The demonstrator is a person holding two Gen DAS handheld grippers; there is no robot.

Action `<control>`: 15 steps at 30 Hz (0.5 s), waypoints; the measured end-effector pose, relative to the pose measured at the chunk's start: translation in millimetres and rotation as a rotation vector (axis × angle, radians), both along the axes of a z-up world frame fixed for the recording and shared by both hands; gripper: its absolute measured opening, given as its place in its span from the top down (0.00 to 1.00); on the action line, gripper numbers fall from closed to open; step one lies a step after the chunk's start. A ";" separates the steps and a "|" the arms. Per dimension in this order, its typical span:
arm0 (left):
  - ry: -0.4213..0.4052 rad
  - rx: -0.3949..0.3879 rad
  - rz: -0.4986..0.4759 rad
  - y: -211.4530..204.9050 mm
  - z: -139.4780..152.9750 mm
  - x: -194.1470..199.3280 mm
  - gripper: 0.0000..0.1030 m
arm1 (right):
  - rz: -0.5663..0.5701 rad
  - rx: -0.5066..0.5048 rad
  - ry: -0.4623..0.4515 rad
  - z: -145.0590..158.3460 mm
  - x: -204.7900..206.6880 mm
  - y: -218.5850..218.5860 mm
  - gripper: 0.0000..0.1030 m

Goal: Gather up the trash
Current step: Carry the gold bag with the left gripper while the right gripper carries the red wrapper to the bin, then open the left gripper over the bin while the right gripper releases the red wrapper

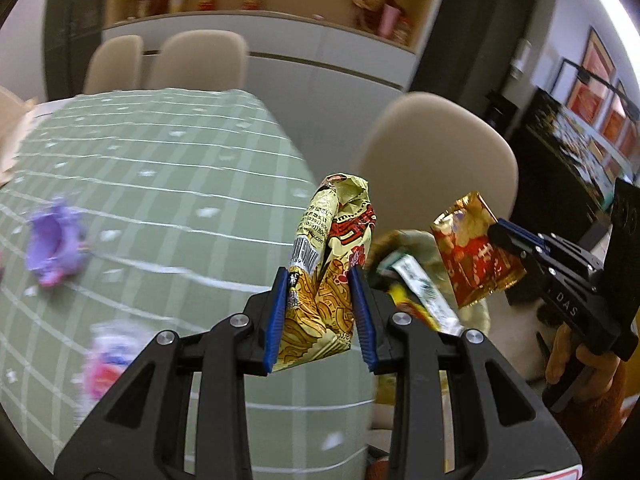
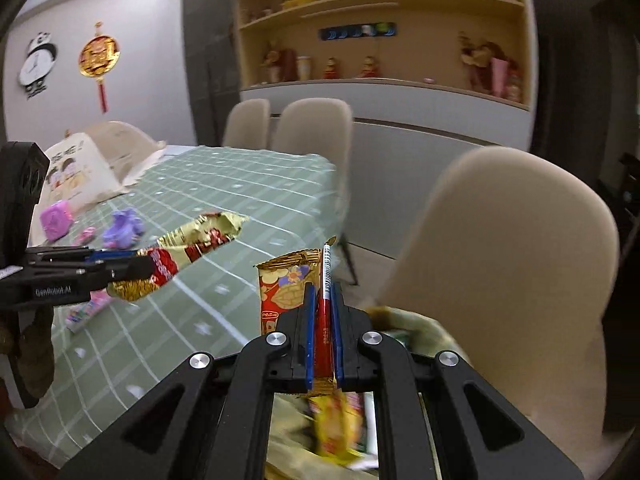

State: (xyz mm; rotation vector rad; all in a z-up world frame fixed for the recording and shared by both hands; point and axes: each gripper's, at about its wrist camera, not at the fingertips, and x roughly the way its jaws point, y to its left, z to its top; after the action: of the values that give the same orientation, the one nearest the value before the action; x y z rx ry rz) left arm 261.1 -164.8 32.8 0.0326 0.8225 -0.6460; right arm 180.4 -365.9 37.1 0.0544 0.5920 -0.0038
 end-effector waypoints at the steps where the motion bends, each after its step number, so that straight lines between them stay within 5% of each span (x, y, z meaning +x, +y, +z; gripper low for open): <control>1: 0.003 0.005 -0.013 -8.4 -2.9 -1.4 0.72 | -0.018 -0.006 0.002 -2.1 -3.4 -7.6 0.91; 15: 0.097 0.094 -0.174 -118.5 -57.0 -12.0 0.71 | -0.141 0.030 0.023 -27.7 -35.4 -73.8 0.91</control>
State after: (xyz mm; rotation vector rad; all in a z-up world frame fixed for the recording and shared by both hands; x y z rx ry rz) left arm 249.1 -283.3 -24.1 0.1606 0.9505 -0.7770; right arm 145.0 -439.7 9.5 0.1255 0.6105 -0.1321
